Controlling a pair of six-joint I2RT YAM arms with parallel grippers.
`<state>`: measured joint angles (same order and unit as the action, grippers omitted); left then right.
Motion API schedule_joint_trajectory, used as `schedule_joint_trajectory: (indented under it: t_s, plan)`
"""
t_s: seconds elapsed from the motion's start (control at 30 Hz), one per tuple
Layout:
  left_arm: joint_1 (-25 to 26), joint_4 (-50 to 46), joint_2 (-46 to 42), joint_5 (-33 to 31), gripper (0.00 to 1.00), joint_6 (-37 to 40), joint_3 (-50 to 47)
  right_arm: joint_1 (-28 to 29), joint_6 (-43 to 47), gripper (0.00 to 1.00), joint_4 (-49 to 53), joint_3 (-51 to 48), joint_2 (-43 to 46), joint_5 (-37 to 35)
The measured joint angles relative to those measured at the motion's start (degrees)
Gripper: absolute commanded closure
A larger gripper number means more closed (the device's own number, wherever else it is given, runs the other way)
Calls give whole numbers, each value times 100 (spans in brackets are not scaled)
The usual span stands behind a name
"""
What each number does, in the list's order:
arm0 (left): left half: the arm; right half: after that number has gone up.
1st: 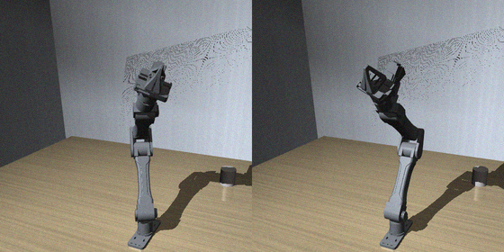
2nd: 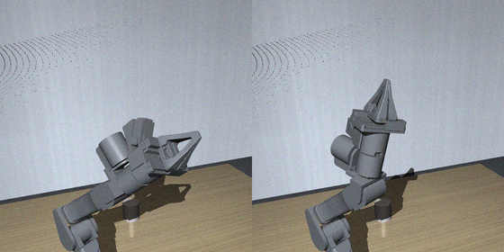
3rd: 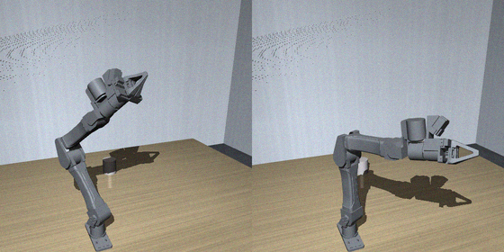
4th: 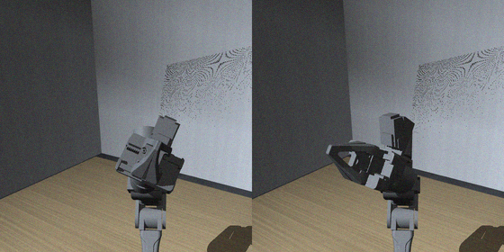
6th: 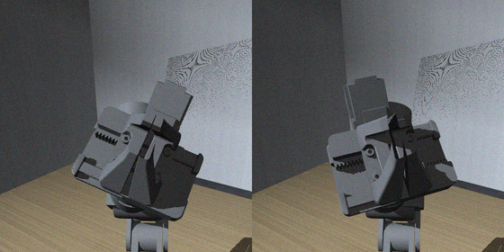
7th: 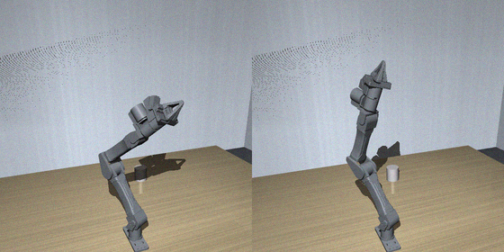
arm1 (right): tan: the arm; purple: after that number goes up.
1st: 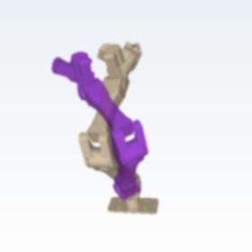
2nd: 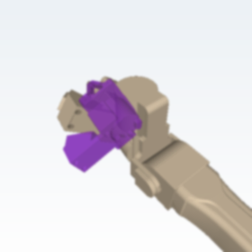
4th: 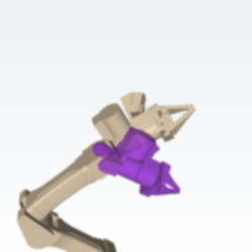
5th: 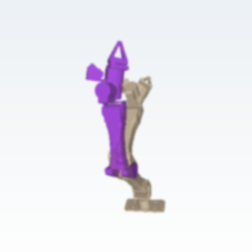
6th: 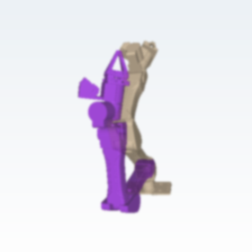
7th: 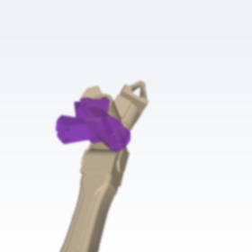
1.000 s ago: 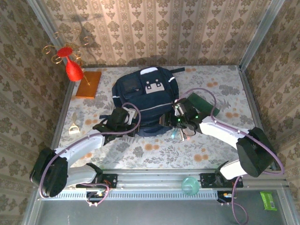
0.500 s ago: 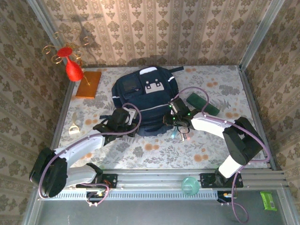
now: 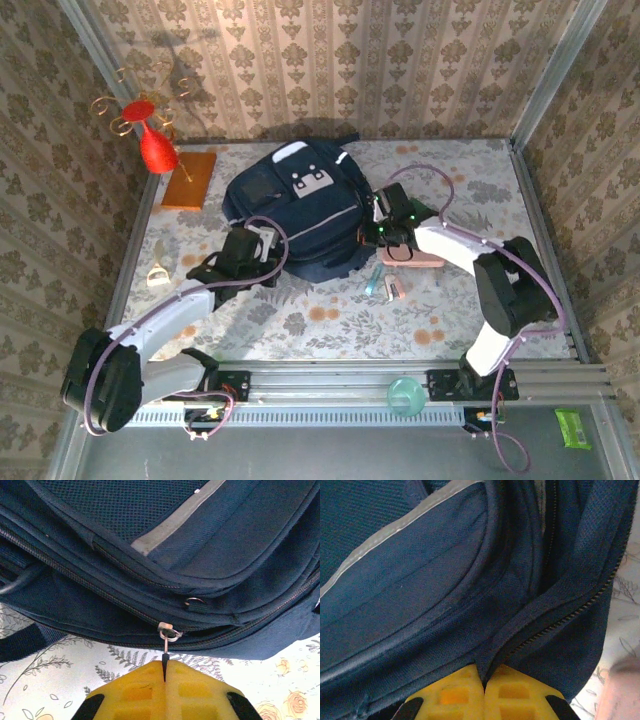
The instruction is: Pack the student bag
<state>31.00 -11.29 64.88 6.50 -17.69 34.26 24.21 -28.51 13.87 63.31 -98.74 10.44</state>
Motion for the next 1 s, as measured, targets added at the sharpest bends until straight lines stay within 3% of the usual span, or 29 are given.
schedule_joint_trajectory:
  t_s: [0.13,0.33,0.5,0.57,0.73,1.0]
  plan:
    - [-28,155,24,177,100,-22,0,-151,129,91,223,551,-439,81]
    - [63,369,328,337,100,-184,0,-299,201,62,304,728,-505,-9]
    - [155,409,570,334,100,-293,57,-227,136,35,315,98,243,-267]
    - [181,411,627,337,100,-317,101,-57,76,29,308,-201,640,-323]
    - [212,411,645,334,100,-330,120,494,-249,22,87,-896,1161,-341]
    - [249,407,654,299,100,-330,153,691,-901,24,-713,-1226,643,-81]
